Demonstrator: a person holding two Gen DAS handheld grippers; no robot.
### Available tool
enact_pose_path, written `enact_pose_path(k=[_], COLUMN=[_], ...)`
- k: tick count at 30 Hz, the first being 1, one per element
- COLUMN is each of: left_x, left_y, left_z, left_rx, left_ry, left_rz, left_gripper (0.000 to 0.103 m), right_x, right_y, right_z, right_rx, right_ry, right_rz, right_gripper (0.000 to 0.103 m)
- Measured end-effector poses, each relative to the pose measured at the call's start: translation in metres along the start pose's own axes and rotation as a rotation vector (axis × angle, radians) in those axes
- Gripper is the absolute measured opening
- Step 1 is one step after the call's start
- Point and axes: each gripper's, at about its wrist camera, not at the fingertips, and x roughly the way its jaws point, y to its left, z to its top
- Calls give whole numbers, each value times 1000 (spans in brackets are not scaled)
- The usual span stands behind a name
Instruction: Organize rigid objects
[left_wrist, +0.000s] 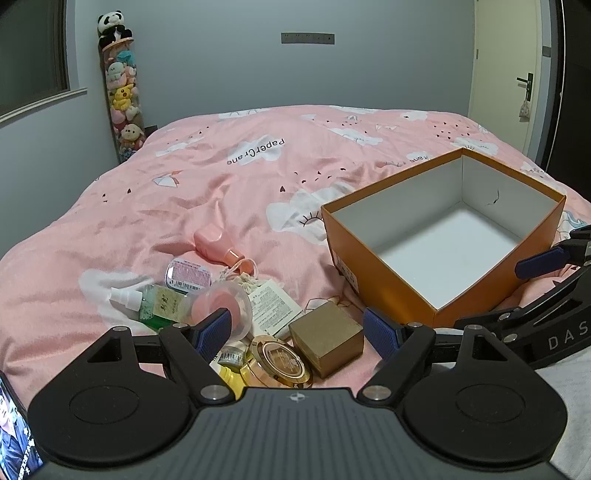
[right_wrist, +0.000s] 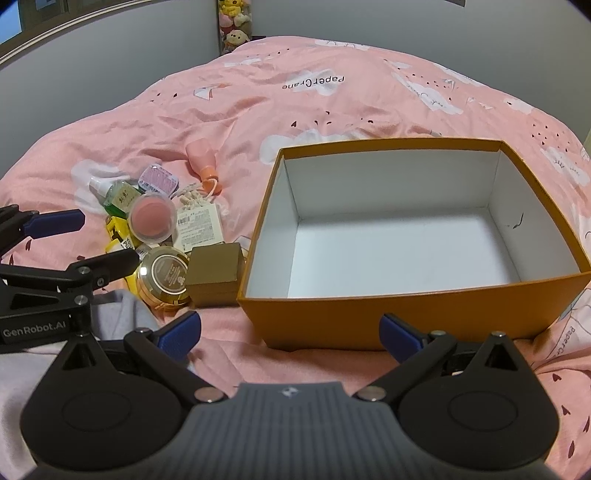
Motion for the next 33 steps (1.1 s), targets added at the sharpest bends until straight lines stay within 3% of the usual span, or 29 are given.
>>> enact_pose_path(k=[12,16,21,25,33], left_x=[3,6,17,26,60], left_y=[3,10,26,47,85], left_z=[0,3,9,15,22], left_rx=[-21,-16,-10,-47,-157], left_ry=[32,58,103,130,164], left_rz=[-37,-65,-42,4,118], left_gripper=[95,90,82,82,84], right_x=[4,3,5,12,57], right_y=[-3,-2,2,9,53], right_z=[-2,3,23,44,74], right_rx=[12,-31,-111,-179,-396], right_ry=[13,4,-33,-66,-6], right_rz=[17,23,32,68,168], right_gripper=[101,101,101,100,76])
